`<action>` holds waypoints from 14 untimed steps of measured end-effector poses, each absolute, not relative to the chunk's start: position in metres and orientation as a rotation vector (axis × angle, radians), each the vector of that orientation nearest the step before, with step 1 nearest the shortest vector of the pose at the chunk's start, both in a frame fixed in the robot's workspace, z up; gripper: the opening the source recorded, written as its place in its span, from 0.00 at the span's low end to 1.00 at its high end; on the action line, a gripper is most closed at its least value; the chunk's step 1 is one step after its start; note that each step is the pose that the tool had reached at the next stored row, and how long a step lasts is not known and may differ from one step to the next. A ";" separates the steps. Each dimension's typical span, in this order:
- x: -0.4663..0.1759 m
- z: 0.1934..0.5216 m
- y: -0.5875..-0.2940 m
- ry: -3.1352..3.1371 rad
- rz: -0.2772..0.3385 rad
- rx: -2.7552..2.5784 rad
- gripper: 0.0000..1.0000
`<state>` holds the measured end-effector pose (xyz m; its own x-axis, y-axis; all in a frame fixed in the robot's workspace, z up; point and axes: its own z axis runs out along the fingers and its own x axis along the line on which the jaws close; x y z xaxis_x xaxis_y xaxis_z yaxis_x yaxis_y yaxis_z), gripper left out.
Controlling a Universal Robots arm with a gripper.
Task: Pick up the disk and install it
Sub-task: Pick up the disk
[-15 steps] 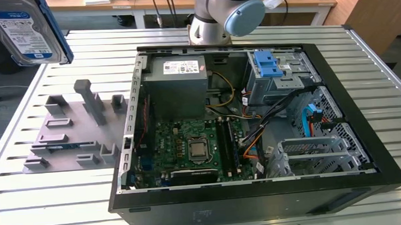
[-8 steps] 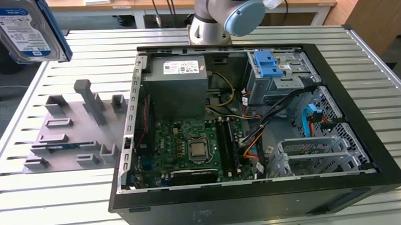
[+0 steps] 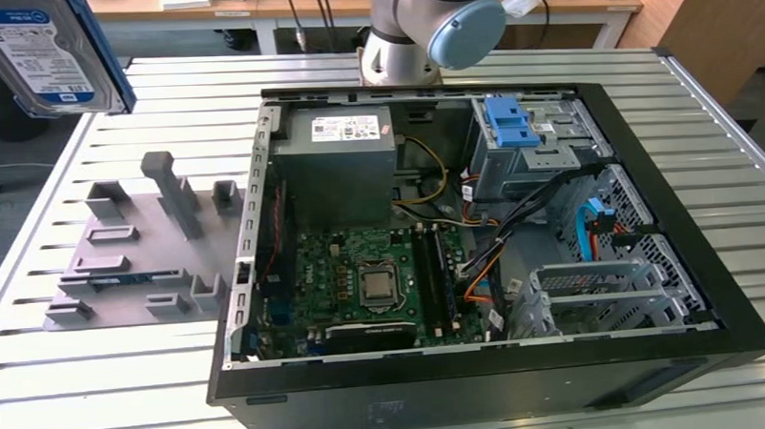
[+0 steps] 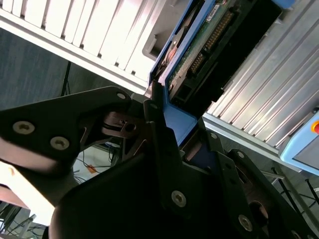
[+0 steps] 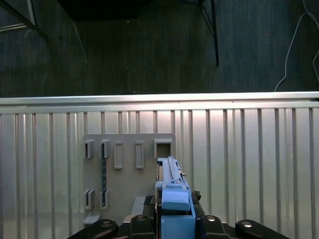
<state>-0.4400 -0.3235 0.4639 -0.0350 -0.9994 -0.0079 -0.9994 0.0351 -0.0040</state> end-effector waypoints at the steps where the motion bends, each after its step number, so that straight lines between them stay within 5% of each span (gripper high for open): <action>1: -0.440 0.465 -0.323 2.254 0.004 -2.176 0.36; 14: -0.440 0.478 -0.323 2.254 0.004 -2.176 0.36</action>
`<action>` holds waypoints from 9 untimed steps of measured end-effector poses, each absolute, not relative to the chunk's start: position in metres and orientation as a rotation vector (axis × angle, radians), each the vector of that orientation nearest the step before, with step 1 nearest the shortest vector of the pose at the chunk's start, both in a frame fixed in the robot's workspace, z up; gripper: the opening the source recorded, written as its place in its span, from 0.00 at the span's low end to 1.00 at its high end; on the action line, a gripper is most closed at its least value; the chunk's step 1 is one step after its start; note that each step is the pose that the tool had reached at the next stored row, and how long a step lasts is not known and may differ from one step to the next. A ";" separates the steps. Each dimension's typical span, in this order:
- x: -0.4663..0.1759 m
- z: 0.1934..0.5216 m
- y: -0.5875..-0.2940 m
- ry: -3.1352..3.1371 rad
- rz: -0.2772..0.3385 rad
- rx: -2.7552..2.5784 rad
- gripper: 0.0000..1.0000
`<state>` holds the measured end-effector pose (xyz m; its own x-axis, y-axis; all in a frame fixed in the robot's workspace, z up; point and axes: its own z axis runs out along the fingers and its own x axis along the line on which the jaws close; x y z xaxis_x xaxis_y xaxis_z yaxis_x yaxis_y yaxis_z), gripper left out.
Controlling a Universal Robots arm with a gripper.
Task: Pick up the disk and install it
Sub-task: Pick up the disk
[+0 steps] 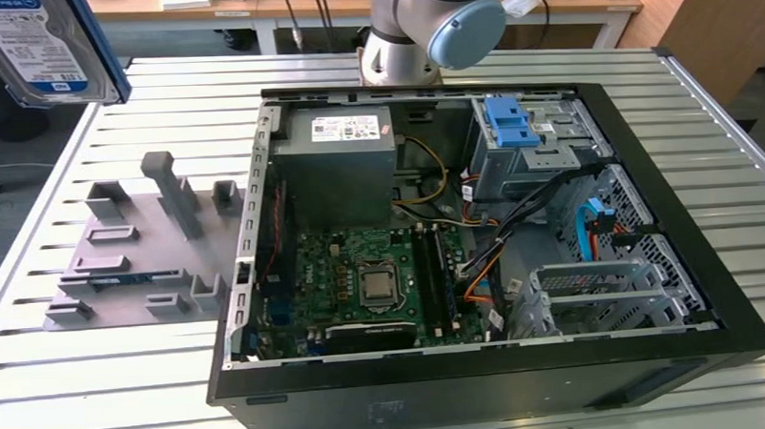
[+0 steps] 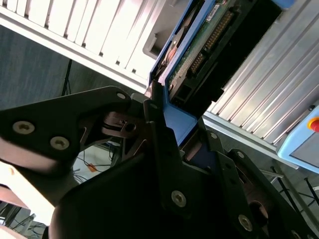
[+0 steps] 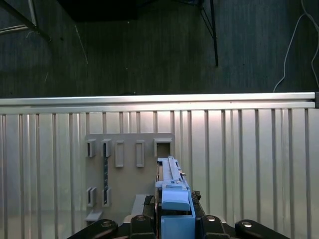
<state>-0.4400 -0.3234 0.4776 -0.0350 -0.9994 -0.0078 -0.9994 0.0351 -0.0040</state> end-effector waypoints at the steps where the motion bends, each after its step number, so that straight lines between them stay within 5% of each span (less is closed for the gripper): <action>1: -0.440 0.479 -0.323 2.254 0.004 -2.176 0.36; 9: -0.440 0.488 -0.323 2.254 0.004 -2.176 0.36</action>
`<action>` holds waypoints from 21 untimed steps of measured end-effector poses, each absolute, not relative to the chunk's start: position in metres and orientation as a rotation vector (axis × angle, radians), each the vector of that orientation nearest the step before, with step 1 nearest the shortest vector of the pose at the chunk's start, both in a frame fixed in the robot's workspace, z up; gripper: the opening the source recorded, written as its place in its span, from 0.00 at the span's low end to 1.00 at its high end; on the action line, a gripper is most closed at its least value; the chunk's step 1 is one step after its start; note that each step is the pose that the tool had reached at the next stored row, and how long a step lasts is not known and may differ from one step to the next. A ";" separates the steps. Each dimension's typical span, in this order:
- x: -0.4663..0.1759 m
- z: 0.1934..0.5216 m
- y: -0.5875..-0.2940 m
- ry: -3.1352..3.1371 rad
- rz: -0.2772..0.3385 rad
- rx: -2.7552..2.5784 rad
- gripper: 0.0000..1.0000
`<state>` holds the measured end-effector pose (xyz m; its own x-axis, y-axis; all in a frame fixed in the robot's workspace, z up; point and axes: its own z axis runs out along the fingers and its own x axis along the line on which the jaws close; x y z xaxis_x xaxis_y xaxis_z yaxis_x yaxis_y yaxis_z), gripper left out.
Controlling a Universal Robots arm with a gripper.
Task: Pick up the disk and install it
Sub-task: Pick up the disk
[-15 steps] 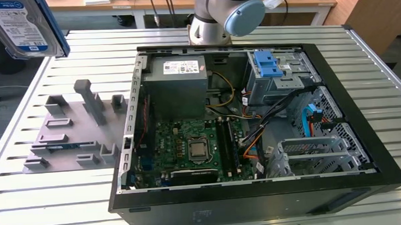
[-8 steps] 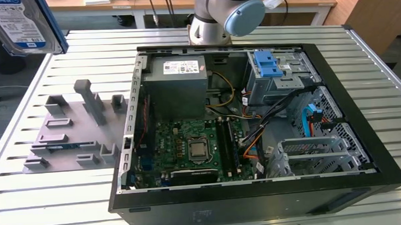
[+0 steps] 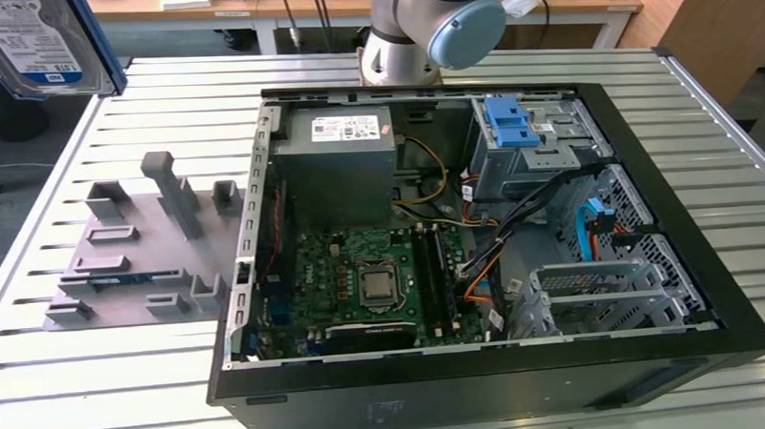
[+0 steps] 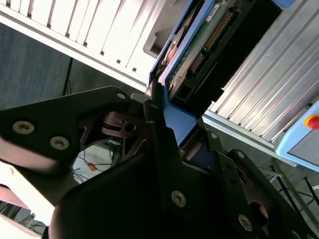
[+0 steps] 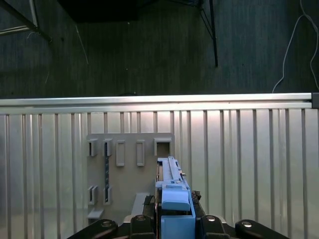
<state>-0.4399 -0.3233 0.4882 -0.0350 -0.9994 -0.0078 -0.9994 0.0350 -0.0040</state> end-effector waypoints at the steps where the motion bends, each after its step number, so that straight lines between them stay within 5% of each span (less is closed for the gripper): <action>1: -0.440 0.489 -0.323 2.254 0.004 -2.176 0.36; 21: -0.435 0.496 -0.323 2.254 0.004 -2.176 0.36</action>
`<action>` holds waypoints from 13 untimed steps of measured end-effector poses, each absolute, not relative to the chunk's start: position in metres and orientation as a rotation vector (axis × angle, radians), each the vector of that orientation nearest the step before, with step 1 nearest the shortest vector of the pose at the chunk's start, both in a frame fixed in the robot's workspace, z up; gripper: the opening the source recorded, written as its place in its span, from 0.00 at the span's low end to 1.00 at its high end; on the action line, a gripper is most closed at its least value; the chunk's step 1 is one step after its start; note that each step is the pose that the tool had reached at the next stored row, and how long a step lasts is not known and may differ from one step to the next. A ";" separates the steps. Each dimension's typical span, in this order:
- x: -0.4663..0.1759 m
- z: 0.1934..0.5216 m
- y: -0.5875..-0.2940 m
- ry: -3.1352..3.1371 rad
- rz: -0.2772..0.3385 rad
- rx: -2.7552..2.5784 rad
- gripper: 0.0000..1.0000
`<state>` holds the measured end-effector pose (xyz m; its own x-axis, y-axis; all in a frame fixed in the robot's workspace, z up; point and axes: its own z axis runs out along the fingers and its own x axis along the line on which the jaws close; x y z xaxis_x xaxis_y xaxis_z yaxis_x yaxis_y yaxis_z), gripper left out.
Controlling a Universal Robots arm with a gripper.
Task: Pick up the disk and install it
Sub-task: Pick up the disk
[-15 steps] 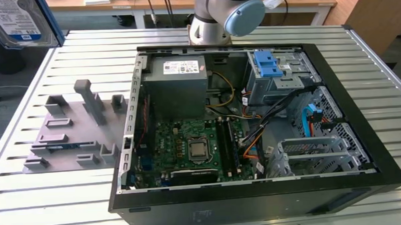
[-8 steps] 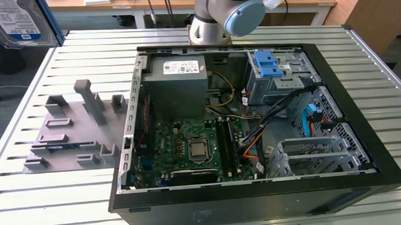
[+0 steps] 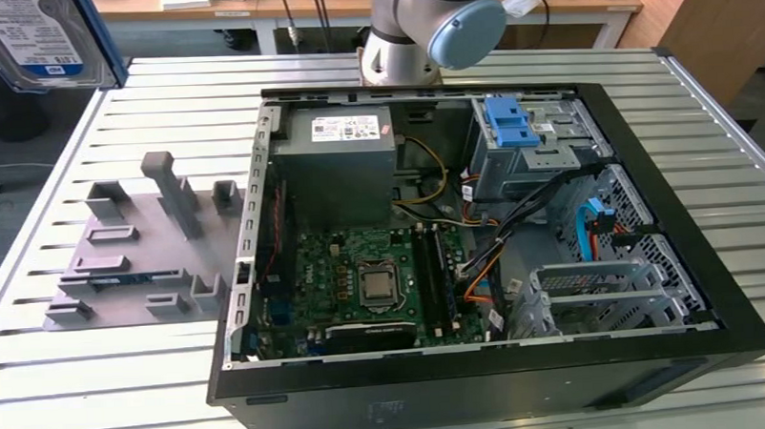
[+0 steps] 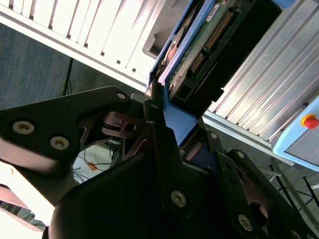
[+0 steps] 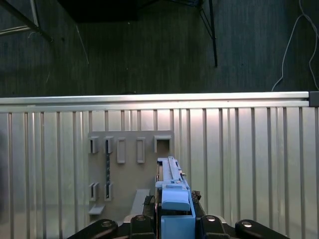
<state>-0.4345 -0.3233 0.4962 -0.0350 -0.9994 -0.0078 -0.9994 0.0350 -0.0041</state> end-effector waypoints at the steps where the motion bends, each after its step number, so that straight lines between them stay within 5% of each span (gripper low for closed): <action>1: -0.433 0.496 -0.323 2.254 0.004 -2.176 0.36; 13: -0.425 0.496 -0.323 2.254 0.004 -2.176 0.36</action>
